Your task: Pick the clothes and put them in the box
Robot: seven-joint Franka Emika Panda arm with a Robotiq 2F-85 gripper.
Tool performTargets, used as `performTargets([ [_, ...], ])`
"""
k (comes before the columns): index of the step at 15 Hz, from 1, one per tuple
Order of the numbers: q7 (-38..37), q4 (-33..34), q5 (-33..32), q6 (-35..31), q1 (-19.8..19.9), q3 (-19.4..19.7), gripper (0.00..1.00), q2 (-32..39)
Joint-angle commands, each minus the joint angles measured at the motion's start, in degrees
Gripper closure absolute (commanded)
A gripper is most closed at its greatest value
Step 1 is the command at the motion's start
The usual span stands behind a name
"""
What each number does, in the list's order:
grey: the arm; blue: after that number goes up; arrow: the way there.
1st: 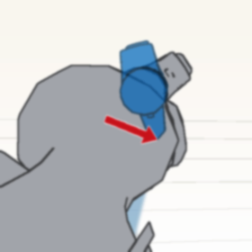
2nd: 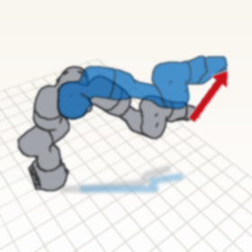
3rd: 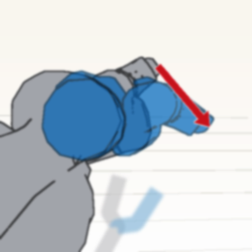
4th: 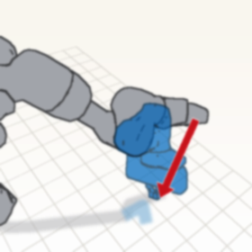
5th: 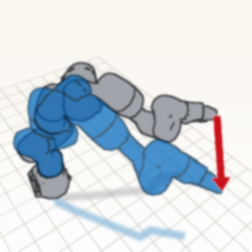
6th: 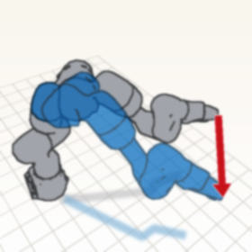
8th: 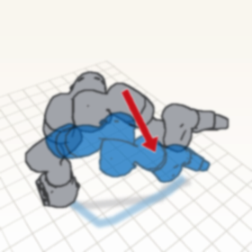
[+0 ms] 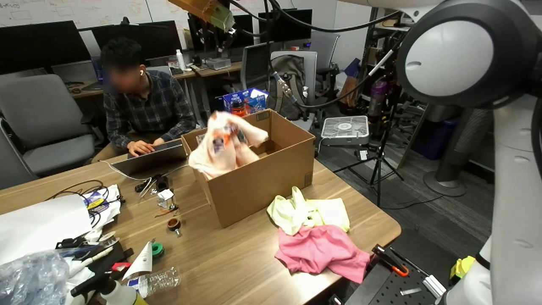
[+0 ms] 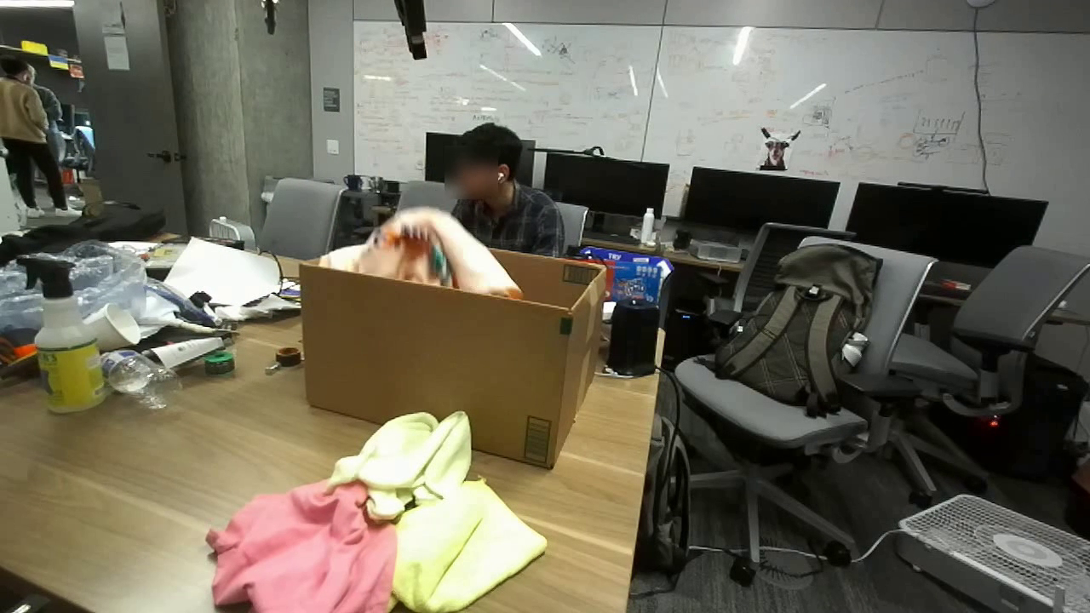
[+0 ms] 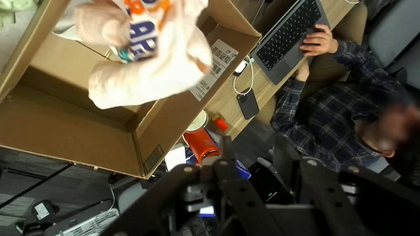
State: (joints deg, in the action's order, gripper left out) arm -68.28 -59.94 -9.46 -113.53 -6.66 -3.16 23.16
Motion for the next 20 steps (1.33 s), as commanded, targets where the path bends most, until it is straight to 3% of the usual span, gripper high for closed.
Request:
performTargets([
  [1,0.2,5.4,1.1,2.8,0.4,-0.2,0.31,2.6],
  [5,1.6,5.4,1.3,4.7,0.7,-0.5,0.01,2.8],
  [13,11.5,-1.3,3.8,10.3,2.6,-1.4,0.01,-1.1],
  [20,24.3,-15.8,7.4,10.1,8.1,-0.9,0.00,-10.1],
])
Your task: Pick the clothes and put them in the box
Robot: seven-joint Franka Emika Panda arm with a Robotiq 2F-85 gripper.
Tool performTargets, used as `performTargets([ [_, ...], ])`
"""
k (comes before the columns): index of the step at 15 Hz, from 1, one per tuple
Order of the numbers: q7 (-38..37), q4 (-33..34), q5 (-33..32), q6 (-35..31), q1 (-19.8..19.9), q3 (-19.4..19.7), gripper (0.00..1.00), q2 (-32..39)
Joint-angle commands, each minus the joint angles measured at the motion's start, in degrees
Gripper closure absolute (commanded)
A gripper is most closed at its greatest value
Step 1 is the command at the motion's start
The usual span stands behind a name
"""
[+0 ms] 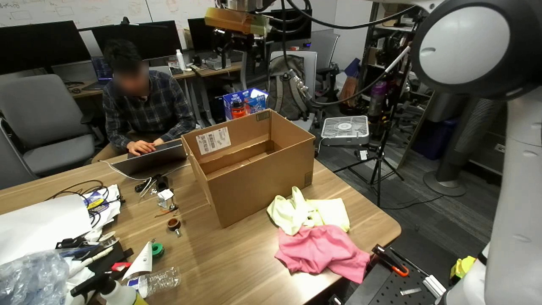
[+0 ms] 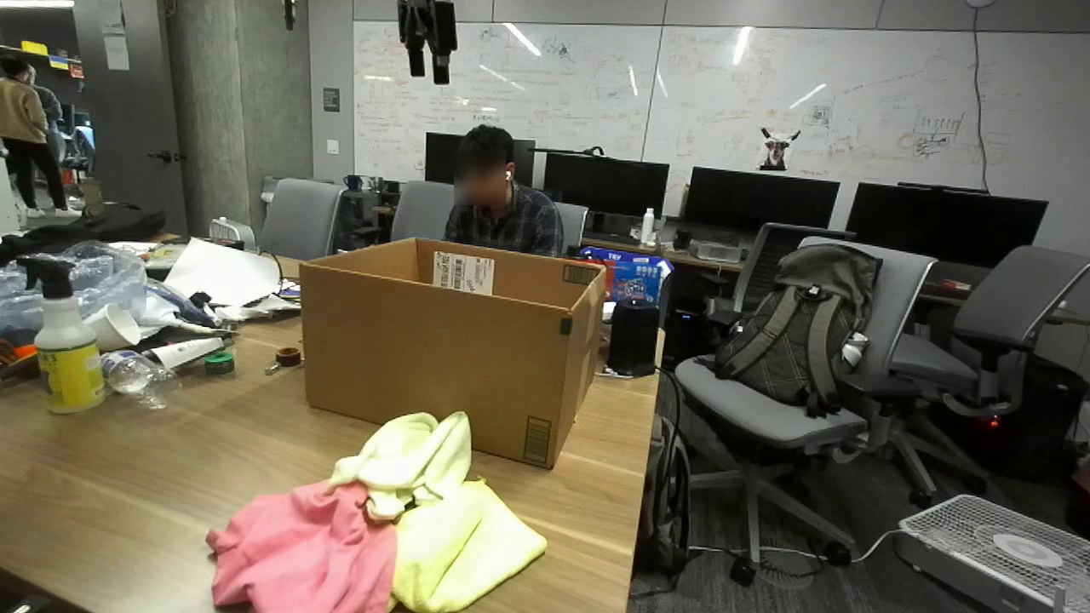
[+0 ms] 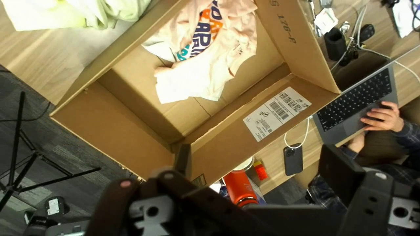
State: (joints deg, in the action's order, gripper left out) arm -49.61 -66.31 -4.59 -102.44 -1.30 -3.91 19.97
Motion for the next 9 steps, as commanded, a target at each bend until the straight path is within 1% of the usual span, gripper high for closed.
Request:
performTargets([
  [1,7.6,-12.0,3.2,-1.2,3.7,0.0,0.00,-8.4],
  [6,18.0,-26.5,4.1,-1.2,7.5,0.8,0.00,-17.5],
  [7,20.0,-28.5,4.3,-0.8,5.9,3.4,0.00,-18.8],
  [9,23.1,-33.4,3.4,-1.4,6.1,4.4,0.00,-22.0],
])
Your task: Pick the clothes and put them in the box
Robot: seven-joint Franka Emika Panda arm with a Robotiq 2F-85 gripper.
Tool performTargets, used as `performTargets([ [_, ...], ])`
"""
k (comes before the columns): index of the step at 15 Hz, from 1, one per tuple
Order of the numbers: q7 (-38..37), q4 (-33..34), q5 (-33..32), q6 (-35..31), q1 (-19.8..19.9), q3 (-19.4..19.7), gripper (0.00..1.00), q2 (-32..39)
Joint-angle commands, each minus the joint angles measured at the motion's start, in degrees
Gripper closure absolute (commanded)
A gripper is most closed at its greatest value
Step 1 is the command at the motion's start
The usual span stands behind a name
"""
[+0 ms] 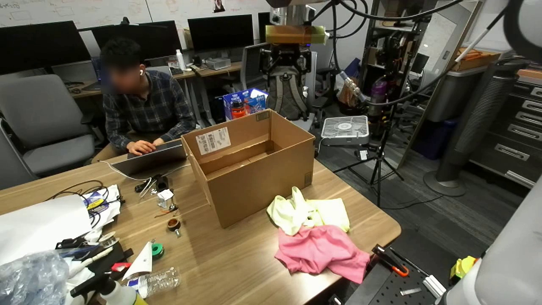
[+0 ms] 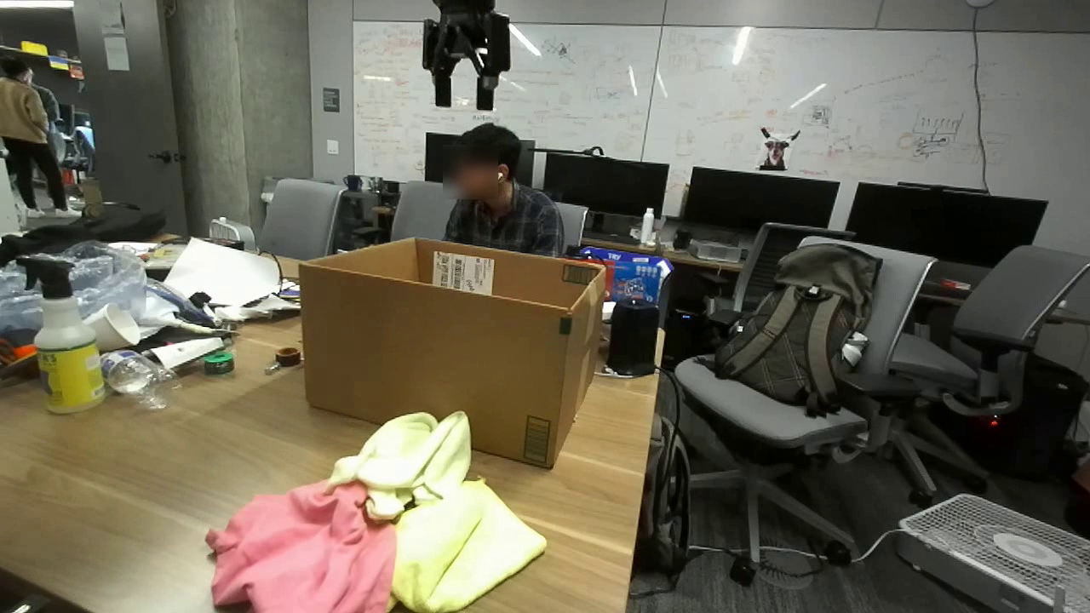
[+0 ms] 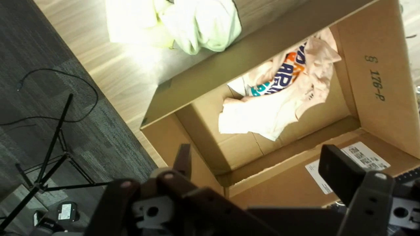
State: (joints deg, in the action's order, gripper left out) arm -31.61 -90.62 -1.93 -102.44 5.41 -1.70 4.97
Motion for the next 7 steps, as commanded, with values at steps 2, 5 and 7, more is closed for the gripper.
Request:
performTargets([
  [2,8.3,-13.4,0.7,-1.6,-0.5,3.2,0.00,-10.1],
  [5,13.1,-18.9,0.9,-1.4,-0.3,4.1,0.00,-13.9],
  [7,10.7,-15.4,0.0,0.0,-0.4,4.0,0.00,-10.6],
])
